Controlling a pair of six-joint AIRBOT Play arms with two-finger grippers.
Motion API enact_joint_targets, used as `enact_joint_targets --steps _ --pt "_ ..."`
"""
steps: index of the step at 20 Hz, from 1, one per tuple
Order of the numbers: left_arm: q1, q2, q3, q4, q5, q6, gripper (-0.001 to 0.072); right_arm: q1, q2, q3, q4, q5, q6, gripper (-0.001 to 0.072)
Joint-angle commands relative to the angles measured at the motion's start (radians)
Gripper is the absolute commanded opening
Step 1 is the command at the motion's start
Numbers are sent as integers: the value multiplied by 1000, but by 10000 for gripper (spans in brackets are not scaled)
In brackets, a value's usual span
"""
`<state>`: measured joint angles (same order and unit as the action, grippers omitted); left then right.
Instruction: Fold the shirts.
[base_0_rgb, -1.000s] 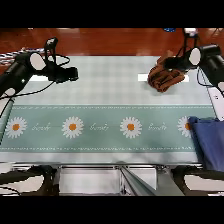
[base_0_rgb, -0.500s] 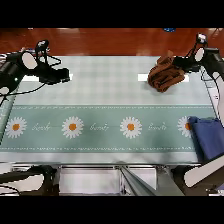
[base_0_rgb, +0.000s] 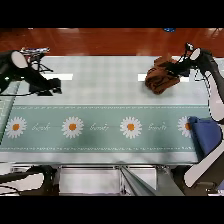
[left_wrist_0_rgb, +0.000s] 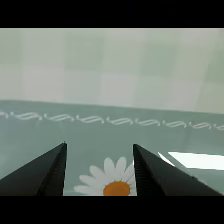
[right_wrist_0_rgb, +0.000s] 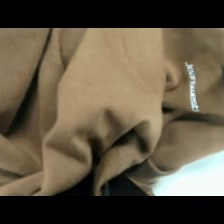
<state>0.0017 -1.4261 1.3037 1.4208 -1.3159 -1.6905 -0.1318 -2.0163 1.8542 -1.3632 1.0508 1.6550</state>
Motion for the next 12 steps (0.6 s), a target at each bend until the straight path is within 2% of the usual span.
enact_joint_targets --steps 1,4,7,12 --pt "79 76 0 -55 -122 5 508 3 82 55 40 72 -63 28" --pt "80 241 -21 -96 -3 20 508 45 235 56 19 62 -109 27" --pt "49 418 -76 -140 78 41 508 92 406 56 19 -16 -127 27" --pt "-44 668 -286 -142 182 55 508 196 665 56 20 -133 -196 27"
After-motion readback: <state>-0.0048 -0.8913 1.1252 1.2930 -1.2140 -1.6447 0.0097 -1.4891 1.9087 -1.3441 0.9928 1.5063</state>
